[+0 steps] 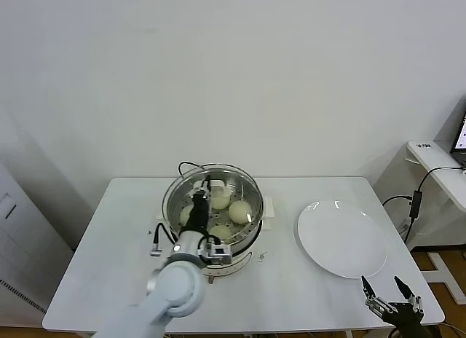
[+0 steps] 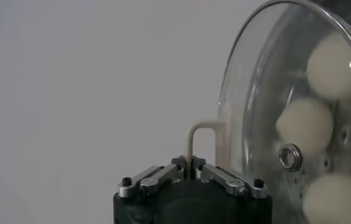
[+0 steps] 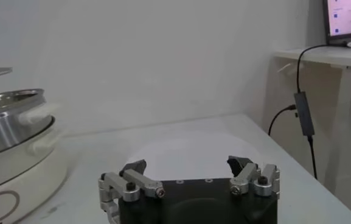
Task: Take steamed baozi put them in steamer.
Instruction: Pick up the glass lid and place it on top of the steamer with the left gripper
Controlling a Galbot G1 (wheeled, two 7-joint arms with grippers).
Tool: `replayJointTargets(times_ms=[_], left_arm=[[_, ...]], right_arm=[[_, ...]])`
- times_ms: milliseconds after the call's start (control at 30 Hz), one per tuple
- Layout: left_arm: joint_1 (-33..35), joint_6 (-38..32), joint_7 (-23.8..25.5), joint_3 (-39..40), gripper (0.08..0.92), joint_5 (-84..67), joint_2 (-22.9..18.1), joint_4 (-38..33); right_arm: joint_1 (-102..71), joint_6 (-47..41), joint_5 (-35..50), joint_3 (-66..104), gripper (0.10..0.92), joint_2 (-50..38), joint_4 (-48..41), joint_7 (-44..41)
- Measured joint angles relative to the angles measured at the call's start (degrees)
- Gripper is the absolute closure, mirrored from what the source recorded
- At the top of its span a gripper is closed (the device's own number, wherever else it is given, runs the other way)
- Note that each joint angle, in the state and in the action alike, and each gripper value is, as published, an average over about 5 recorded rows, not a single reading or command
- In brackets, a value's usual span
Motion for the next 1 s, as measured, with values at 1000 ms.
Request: replayJointTargets(times_ms=[1000], left_arm=[[-1.2, 0.2, 0.4, 0.7, 0.886, 5.9, -4.3, 9.1]], right_arm=[[-0.9, 1.7, -0.1, 0.6, 0.203, 1.2, 0.0, -1.6]])
